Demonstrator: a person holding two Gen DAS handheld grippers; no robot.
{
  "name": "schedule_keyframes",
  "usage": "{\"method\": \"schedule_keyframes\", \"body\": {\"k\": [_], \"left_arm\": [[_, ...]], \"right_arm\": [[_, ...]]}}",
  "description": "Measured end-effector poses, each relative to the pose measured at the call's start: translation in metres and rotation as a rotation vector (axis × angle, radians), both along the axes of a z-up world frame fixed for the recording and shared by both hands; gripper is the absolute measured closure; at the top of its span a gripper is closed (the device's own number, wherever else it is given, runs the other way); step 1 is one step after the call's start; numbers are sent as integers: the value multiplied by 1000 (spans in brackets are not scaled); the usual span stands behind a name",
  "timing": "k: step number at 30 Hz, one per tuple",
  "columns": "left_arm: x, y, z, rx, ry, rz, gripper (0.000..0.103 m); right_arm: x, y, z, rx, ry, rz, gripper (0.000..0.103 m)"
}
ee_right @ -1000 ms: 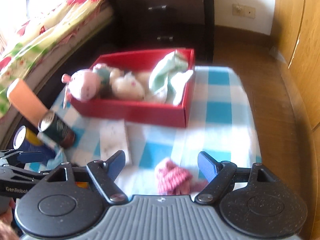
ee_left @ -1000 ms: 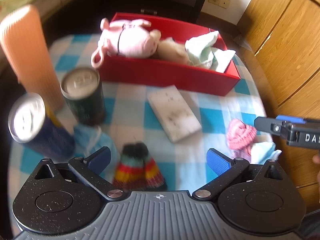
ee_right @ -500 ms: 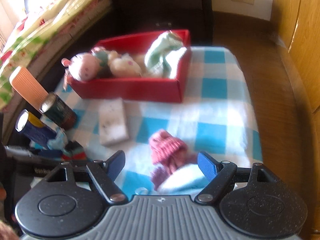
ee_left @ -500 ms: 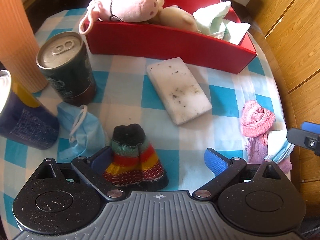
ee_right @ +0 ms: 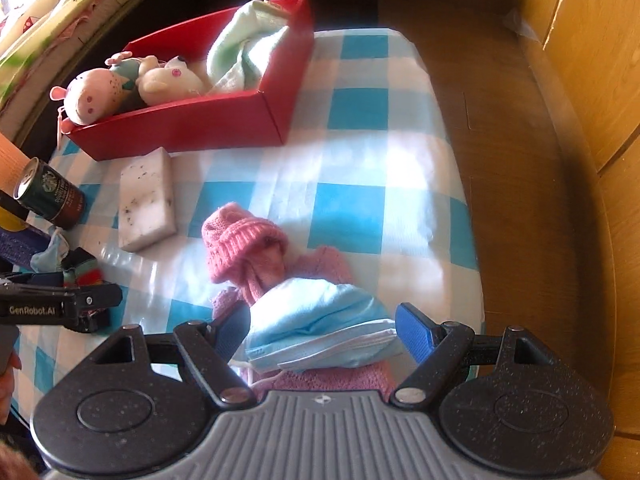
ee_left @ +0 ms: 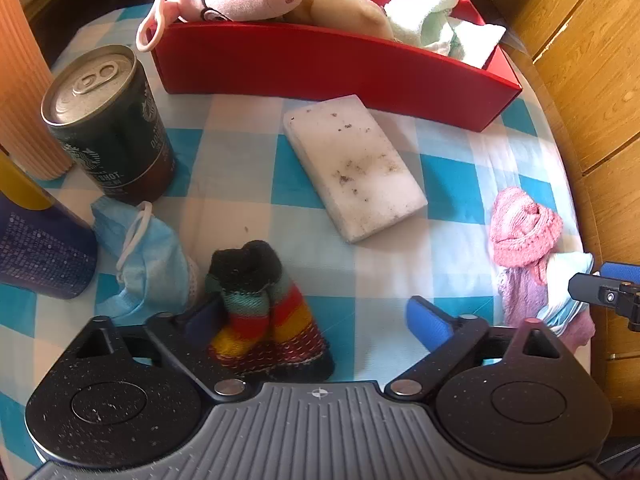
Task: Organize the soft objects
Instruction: 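Grasp the striped knit glove with the left tool while the right tool grasps the pink knit hat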
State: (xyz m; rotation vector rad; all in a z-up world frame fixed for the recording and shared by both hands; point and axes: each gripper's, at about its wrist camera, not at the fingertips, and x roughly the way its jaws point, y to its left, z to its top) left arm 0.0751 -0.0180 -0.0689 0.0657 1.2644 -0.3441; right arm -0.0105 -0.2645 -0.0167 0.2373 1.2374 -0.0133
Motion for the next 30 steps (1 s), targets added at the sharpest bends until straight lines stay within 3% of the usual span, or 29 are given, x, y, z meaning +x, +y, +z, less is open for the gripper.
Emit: {"method": "schedule_keyframes", "body": {"k": [6, 18, 20, 24, 25, 28, 30], "left_arm": [[-1, 3, -2, 6, -6, 4, 21], [-6, -4, -5, 48, -23, -29, 20], [-8, -5, -4, 60, -34, -37, 25], [-9, 1, -2, 60, -51, -25, 44], [-8, 4, -1, 52, -50, -20, 52], [-6, 14, 3, -2, -25, 3, 63], [-6, 18, 5, -23, -17, 10, 68]], "right_arm": [[5, 9, -13, 9, 37, 21, 45], [11, 9, -28, -66, 41, 23, 42], [10, 9, -28, -55, 36, 34, 43], [7, 6, -27, 1, 34, 34, 69], [7, 6, -26, 6, 30, 34, 72], [3, 6, -17, 45, 2, 40, 84], [0, 7, -7, 78, -32, 51, 87]]}}
